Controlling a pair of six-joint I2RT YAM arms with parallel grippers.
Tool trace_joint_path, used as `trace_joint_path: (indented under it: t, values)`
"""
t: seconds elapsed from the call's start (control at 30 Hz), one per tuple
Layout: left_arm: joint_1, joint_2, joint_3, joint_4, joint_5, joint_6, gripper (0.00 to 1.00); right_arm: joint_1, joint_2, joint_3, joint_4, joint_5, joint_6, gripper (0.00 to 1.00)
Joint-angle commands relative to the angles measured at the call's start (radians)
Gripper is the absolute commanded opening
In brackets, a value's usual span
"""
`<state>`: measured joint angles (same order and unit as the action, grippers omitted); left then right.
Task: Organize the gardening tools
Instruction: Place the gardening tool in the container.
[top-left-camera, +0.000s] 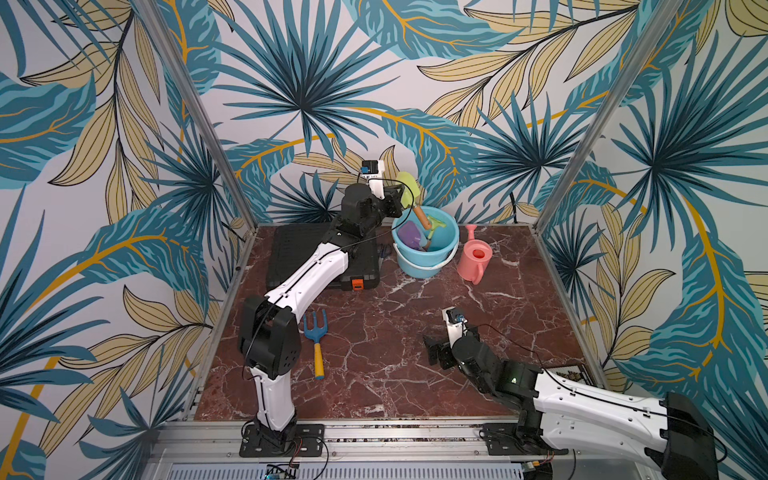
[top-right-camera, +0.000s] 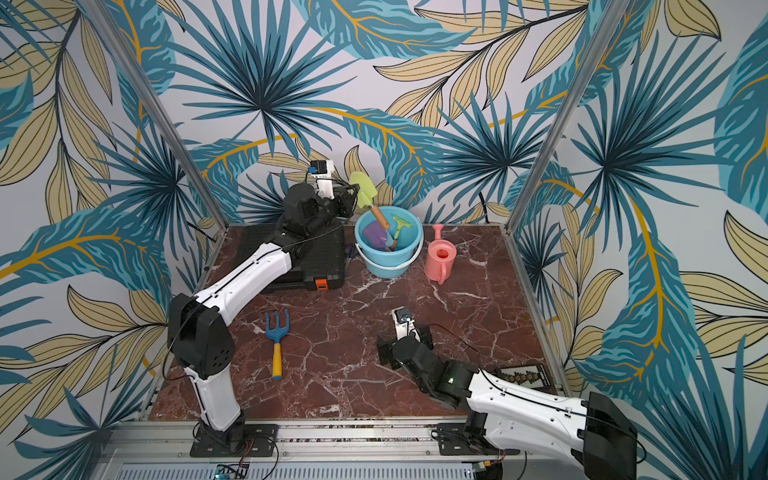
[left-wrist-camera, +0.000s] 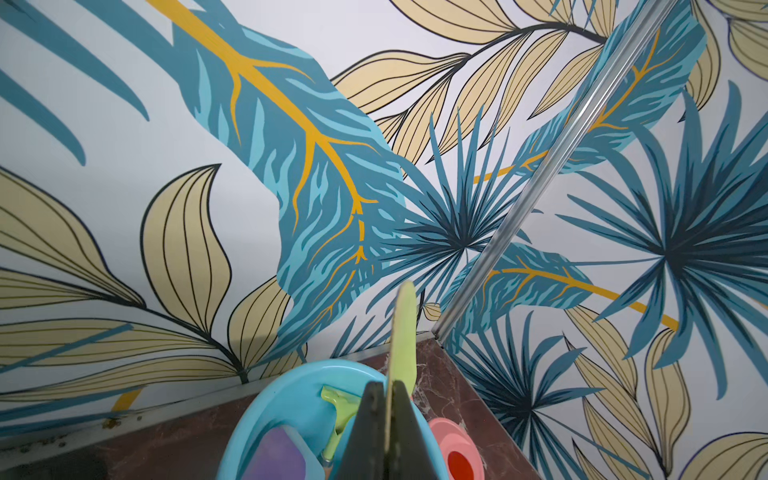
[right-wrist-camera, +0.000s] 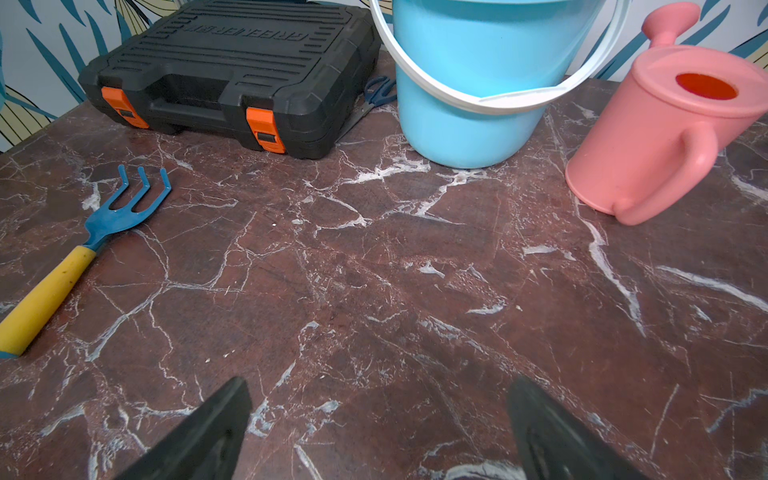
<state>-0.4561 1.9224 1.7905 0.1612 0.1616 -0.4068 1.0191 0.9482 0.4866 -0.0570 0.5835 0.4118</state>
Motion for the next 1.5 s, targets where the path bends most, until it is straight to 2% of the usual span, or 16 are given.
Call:
trace_joint_path:
  t: [0.0,0.17,0.43,0.53,0.6,0.67,0.7,0.77,0.8,0.97,1.13,1.33,1.47]
  values:
    - [0.008,0.068,0.114,-0.045,0.031,0.174,0.00,0.003,-0.006,0.001,-0.004,0.013,-0.008,1.00]
    - [0.010,0.184,0.220,-0.111,0.089,0.334,0.00,0.002,-0.009,0.000,-0.003,0.021,-0.008,1.00]
    - [0.010,0.255,0.147,-0.083,0.180,0.424,0.00,-0.001,0.015,0.007,0.006,0.026,-0.013,0.99]
    - [0.011,0.267,0.121,-0.076,0.192,0.421,0.07,-0.002,0.028,0.010,0.008,0.027,-0.014,0.99]
    - [0.011,0.270,0.107,-0.070,0.193,0.413,0.17,-0.003,0.035,0.012,0.010,0.027,-0.015,1.00]
    - [0.012,0.268,0.098,-0.065,0.196,0.401,0.45,-0.005,0.040,0.013,0.011,0.025,-0.016,1.00]
    - [0.012,0.265,0.095,-0.068,0.195,0.393,0.53,-0.005,0.043,0.015,0.011,0.025,-0.016,1.00]
    - [0.014,0.251,0.090,-0.071,0.193,0.366,0.61,-0.004,0.045,0.016,0.011,0.025,-0.015,0.99]
    - [0.015,0.239,0.079,-0.067,0.185,0.348,0.62,-0.006,0.045,0.017,0.010,0.023,-0.015,0.99]
    - [0.019,0.125,-0.030,0.000,0.118,0.261,0.65,-0.007,0.032,0.016,0.008,0.003,-0.007,1.00]
    - [0.019,-0.044,-0.187,0.026,-0.028,0.123,0.67,-0.007,0.017,0.012,0.001,-0.022,-0.001,1.00]
    - [0.017,-0.316,-0.515,0.028,-0.175,-0.054,0.68,-0.007,0.023,0.007,0.000,-0.061,0.011,1.00]
    - [0.015,-0.538,-0.767,-0.086,-0.313,-0.109,0.69,-0.006,0.030,0.013,-0.001,-0.083,0.017,0.99]
